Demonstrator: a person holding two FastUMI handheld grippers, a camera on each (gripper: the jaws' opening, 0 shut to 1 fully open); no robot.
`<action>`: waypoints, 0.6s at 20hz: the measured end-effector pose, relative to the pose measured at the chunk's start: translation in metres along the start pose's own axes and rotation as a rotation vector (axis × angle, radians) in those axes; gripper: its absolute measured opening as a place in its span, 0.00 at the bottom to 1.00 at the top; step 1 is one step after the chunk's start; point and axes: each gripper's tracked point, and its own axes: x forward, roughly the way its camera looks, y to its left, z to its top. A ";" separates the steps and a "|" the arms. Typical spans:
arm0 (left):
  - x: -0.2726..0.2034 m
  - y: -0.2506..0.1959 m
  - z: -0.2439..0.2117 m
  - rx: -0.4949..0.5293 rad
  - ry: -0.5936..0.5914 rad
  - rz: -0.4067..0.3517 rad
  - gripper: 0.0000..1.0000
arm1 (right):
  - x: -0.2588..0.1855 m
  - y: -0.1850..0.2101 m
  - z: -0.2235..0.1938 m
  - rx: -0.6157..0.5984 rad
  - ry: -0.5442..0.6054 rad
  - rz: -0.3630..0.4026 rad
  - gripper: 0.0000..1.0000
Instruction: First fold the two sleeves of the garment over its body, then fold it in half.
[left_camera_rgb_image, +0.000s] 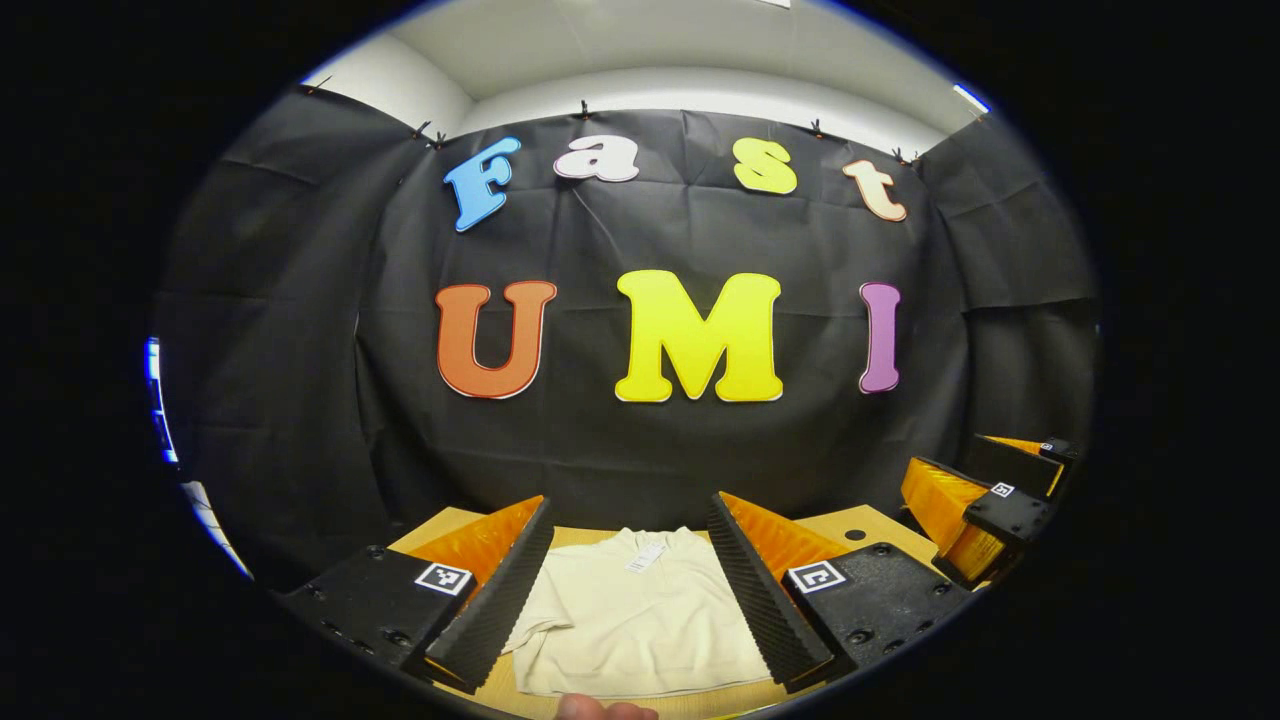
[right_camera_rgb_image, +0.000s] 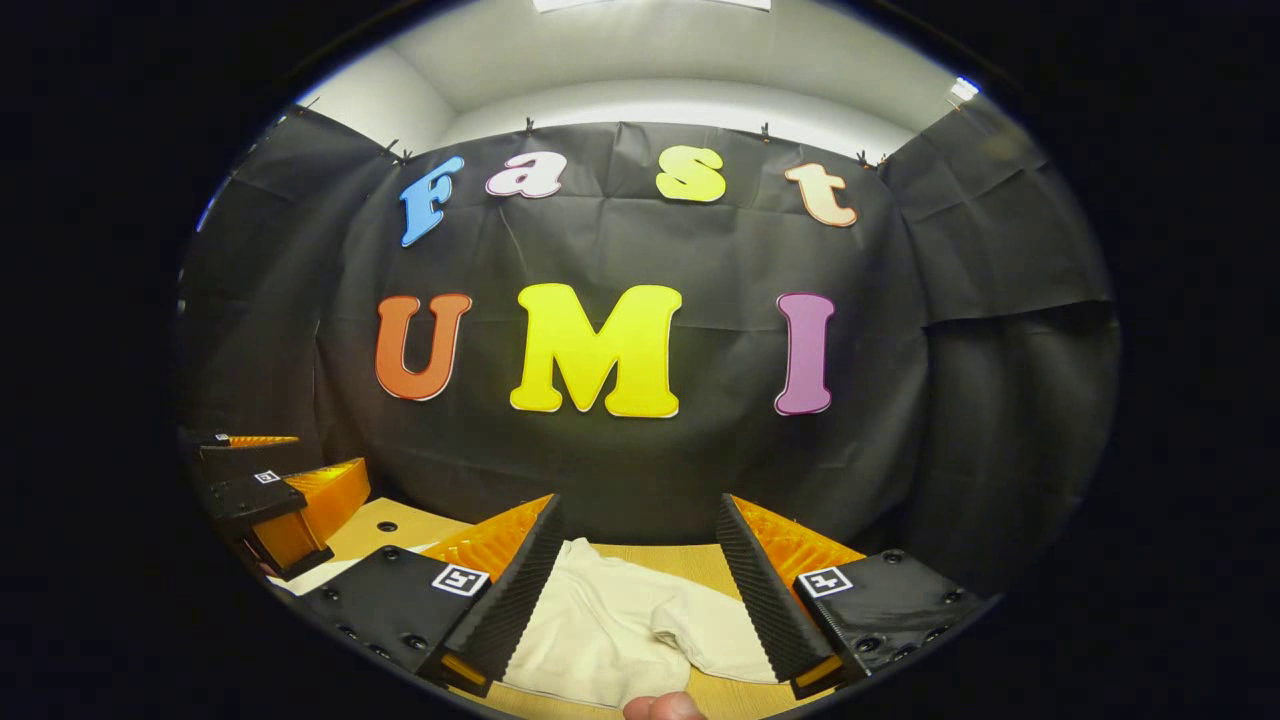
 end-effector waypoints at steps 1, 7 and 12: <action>0.000 -0.001 0.000 0.000 -0.001 0.002 0.99 | 0.000 -0.001 0.001 -0.002 -0.001 0.001 0.96; -0.001 -0.010 0.002 0.003 -0.008 0.001 0.99 | 0.000 -0.015 0.002 0.002 -0.005 -0.006 0.96; 0.001 -0.016 0.001 0.004 -0.005 -0.003 0.99 | 0.001 -0.027 0.002 0.011 -0.005 -0.020 0.96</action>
